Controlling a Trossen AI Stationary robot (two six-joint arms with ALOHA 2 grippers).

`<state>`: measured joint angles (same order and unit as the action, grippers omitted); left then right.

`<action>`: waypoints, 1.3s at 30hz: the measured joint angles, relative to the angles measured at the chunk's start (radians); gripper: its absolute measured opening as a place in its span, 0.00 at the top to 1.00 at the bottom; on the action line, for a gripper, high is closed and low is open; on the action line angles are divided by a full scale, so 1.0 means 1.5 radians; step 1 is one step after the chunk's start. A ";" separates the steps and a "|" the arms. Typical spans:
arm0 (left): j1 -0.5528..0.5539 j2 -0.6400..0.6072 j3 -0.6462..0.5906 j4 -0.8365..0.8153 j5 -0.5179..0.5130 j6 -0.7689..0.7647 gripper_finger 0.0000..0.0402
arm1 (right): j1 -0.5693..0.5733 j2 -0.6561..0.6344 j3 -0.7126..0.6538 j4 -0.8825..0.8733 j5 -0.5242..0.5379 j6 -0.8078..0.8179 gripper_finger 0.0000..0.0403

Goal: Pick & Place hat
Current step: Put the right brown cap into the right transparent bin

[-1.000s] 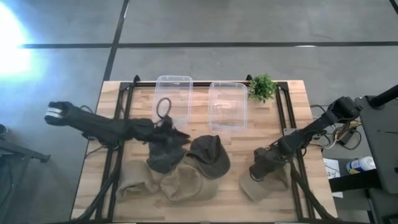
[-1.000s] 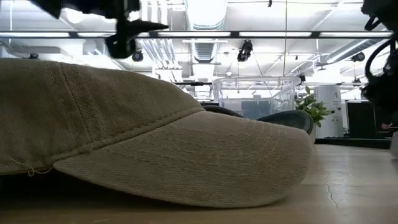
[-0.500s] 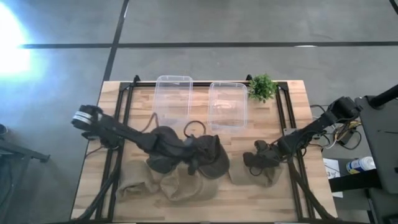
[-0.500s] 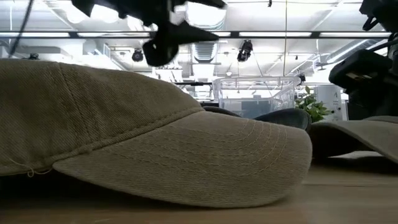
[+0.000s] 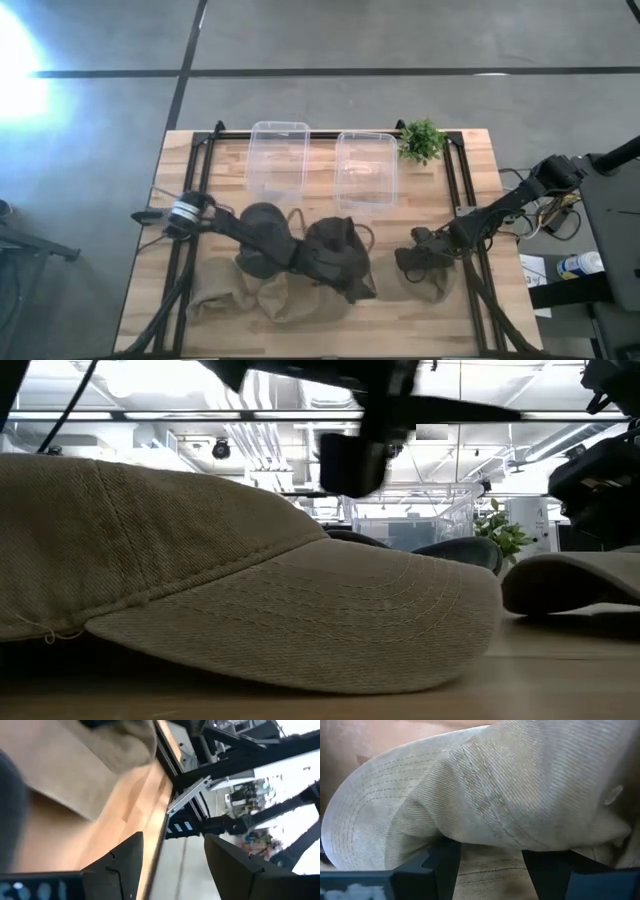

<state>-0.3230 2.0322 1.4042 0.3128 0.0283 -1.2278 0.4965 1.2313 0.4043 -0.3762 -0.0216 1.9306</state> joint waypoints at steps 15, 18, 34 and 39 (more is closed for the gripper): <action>-0.032 0.151 0.128 -0.069 -0.233 -0.317 0.49 | 0.001 -0.019 -0.003 -0.024 0.000 -0.093 0.50; -0.026 0.152 0.128 -0.091 -0.251 -0.310 0.49 | 0.001 -0.019 -0.004 -0.019 0.002 -0.098 0.50; 0.010 0.157 0.118 -0.098 -0.308 -0.304 0.49 | 0.000 0.004 -0.007 0.127 0.049 -0.085 0.50; 0.031 0.157 0.118 -0.022 -0.297 -0.222 0.49 | -0.005 0.018 -0.007 0.195 0.047 -0.088 0.50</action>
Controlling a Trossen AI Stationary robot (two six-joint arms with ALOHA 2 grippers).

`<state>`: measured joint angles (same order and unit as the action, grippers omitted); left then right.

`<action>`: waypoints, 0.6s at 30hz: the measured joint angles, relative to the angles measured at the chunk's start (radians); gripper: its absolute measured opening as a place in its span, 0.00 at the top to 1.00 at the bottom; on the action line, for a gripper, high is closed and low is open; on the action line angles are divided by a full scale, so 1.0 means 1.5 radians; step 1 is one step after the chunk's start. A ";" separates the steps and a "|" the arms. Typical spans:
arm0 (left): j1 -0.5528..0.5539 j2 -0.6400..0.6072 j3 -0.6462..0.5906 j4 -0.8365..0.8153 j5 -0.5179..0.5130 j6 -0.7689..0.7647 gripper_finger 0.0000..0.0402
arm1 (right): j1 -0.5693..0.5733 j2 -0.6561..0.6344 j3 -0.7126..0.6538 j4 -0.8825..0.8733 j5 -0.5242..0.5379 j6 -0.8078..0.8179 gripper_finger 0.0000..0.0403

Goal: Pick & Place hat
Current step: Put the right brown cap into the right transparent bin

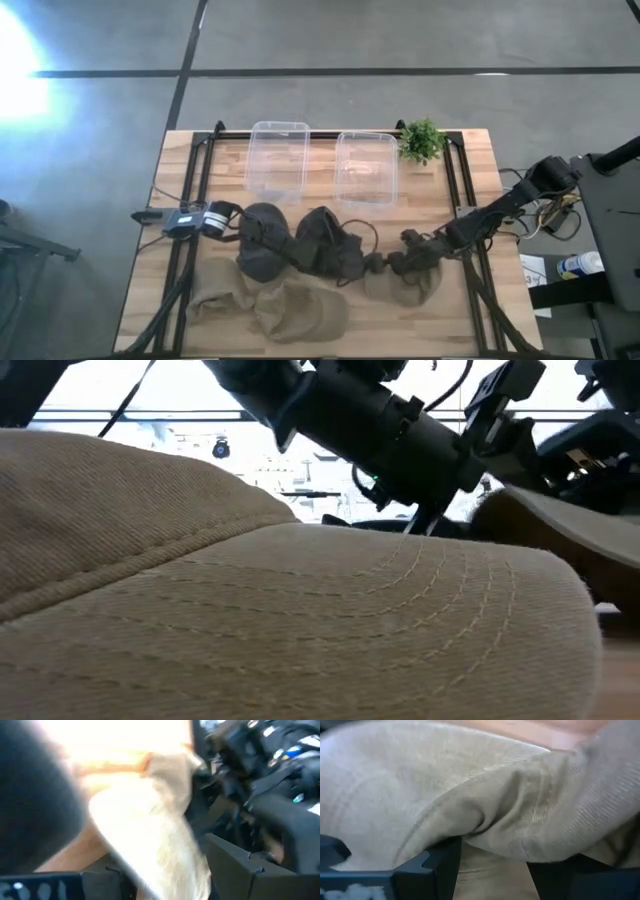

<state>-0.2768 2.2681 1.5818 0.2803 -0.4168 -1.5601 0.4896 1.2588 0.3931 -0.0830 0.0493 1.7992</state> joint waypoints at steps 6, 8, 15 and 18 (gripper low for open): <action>0.010 0.000 0.003 0.009 0.092 0.049 0.56 | 0.000 -0.001 0.000 0.002 0.007 -0.011 0.50; 0.010 0.000 0.004 0.003 0.116 0.068 0.63 | 0.000 -0.009 0.000 0.002 0.005 -0.022 0.50; 0.007 -0.013 0.004 -0.020 0.134 0.075 0.96 | 0.001 -0.068 0.001 -0.002 -0.002 -0.063 0.50; 0.006 -0.031 0.002 -0.033 0.143 0.088 0.97 | 0.002 -0.114 0.004 -0.017 -0.034 -0.086 0.50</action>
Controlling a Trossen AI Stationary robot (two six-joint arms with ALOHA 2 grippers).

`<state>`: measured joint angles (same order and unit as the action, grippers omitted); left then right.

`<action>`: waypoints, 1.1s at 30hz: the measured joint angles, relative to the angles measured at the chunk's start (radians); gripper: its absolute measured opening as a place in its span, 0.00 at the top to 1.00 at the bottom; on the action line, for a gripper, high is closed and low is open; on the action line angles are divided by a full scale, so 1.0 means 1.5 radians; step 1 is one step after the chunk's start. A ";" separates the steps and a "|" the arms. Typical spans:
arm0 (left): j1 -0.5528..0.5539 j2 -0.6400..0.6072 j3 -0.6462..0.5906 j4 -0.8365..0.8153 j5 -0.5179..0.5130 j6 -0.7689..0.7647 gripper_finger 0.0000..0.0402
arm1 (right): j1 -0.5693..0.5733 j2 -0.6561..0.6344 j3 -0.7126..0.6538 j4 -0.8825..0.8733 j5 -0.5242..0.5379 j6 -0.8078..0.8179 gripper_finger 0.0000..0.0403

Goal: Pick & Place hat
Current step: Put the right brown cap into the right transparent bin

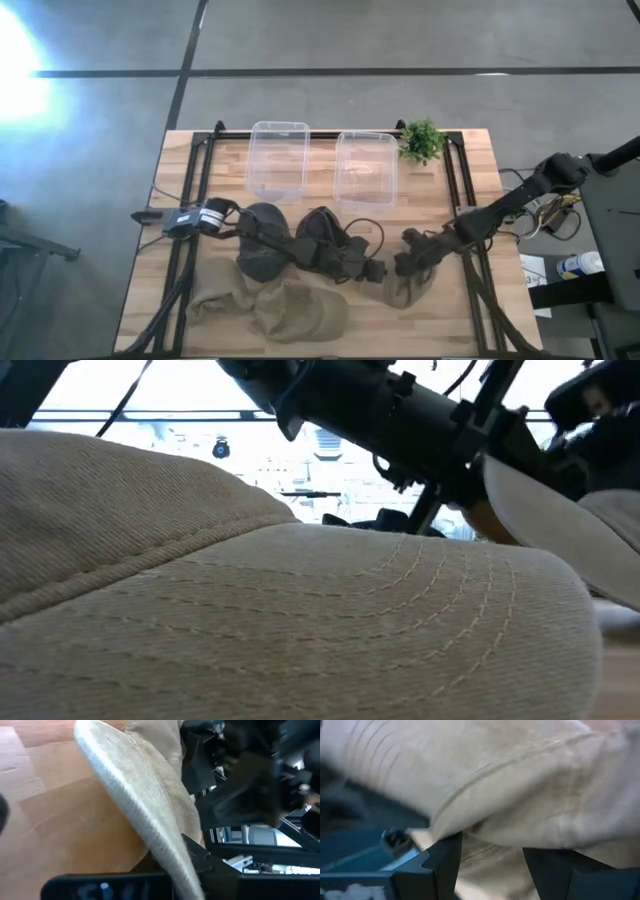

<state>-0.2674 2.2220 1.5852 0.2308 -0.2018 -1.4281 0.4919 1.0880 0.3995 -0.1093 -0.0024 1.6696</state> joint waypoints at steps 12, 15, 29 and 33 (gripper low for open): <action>-0.039 -0.260 -0.002 -0.322 -0.246 0.180 0.98 | 0.001 -0.234 0.153 -0.254 0.054 -0.213 0.50; -0.047 -0.332 -0.001 -0.327 -0.362 0.250 0.98 | 0.001 -0.254 0.197 -0.318 0.144 -0.256 0.50; 0.149 -0.337 0.000 -0.304 -0.352 0.402 0.98 | -0.001 -0.194 0.204 -0.429 0.275 -0.147 0.50; 0.222 -0.280 0.013 -0.393 -0.168 0.258 0.98 | -0.001 -0.173 0.197 -0.429 0.248 -0.103 0.50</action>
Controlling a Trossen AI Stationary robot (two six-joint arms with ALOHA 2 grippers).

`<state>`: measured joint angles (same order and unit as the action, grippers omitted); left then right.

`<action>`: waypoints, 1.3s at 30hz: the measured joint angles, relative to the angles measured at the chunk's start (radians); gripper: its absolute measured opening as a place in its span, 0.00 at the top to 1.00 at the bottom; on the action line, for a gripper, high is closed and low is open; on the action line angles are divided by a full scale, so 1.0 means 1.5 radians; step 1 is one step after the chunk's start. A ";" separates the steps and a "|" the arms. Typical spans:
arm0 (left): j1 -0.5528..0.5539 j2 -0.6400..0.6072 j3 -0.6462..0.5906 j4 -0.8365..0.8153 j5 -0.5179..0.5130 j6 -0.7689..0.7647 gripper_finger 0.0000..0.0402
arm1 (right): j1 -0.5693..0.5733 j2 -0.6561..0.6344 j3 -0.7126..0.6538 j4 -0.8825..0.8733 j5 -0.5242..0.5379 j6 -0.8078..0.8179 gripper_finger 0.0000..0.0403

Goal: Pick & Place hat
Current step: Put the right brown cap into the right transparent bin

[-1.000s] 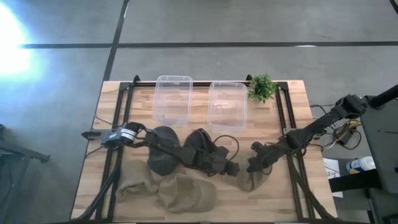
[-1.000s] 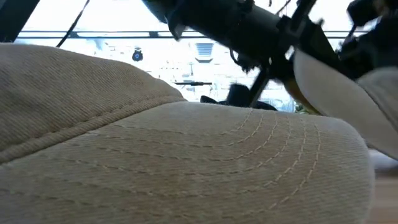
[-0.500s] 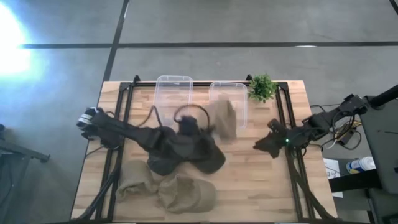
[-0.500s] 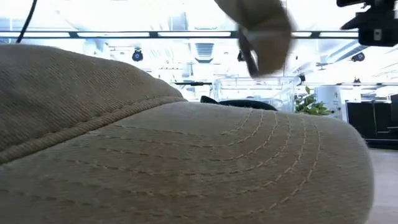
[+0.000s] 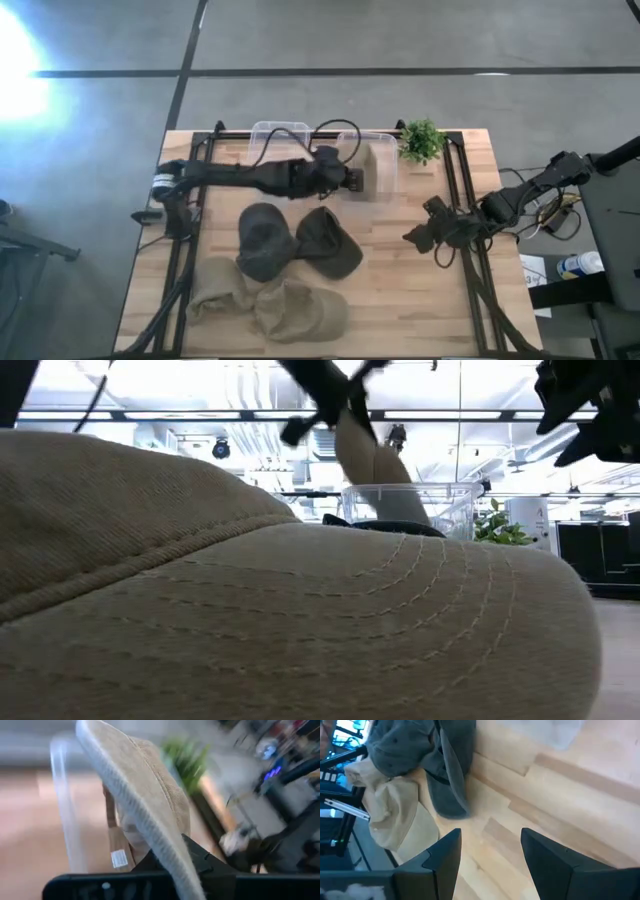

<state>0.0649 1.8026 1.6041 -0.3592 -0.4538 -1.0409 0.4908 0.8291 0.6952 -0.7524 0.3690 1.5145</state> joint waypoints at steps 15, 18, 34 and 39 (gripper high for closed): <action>0.050 0.097 0.018 -0.030 0.155 -0.053 0.89 | 0.002 0.022 0.000 0.031 -0.020 0.004 0.50; 0.049 0.093 0.018 -0.040 0.144 -0.038 0.80 | 0.002 0.027 0.000 0.032 -0.021 0.003 0.50; -0.064 -0.112 0.020 -0.017 0.142 0.210 0.57 | 0.002 0.050 -0.003 0.043 -0.085 -0.055 0.50; -0.202 -0.130 0.003 -0.040 0.144 0.246 0.57 | 0.001 0.088 -0.033 0.135 -0.146 -0.062 0.50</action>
<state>-0.2385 1.6073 1.6080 -0.4191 -0.2371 -0.6723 0.4927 0.9606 0.6457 -0.5500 0.1498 1.4218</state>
